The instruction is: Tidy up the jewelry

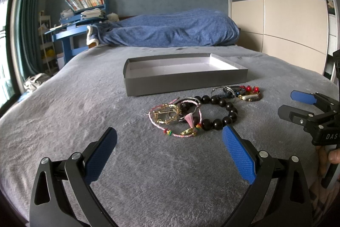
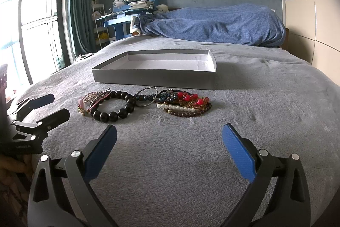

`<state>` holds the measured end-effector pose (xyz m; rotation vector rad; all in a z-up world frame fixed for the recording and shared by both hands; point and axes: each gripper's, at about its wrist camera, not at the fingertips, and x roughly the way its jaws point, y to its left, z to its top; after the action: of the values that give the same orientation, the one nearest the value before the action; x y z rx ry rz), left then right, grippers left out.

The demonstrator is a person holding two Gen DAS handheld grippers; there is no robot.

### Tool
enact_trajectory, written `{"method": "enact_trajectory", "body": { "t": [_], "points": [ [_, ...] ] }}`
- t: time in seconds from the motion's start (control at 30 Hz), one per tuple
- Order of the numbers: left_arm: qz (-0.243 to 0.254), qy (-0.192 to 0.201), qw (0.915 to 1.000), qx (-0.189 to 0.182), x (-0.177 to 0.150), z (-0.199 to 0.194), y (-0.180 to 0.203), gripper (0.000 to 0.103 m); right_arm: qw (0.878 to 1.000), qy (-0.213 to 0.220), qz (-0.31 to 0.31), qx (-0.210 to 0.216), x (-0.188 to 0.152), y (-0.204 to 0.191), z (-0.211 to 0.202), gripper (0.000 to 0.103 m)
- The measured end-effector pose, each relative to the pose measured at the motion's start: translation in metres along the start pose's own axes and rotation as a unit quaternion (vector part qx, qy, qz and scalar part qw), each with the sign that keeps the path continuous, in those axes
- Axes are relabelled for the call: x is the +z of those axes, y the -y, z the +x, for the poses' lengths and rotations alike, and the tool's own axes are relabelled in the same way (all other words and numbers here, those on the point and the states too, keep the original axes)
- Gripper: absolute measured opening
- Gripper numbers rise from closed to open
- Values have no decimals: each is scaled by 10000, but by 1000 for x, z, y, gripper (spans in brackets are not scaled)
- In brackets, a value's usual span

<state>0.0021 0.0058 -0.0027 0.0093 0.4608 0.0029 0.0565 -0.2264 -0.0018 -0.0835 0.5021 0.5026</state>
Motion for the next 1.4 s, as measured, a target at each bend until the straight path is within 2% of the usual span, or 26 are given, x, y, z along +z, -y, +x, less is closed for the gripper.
{"method": "enact_trajectory", "body": {
  "t": [1.03,1.4],
  "points": [
    [-7,-18,10000,-1,0,1,1,98,10000,-11,20,12,1,2,1,98],
    [-168,-345,9992,-73,3,9,-7,98,9997,-174,144,37,-1,2,8,98]
  ]
}}
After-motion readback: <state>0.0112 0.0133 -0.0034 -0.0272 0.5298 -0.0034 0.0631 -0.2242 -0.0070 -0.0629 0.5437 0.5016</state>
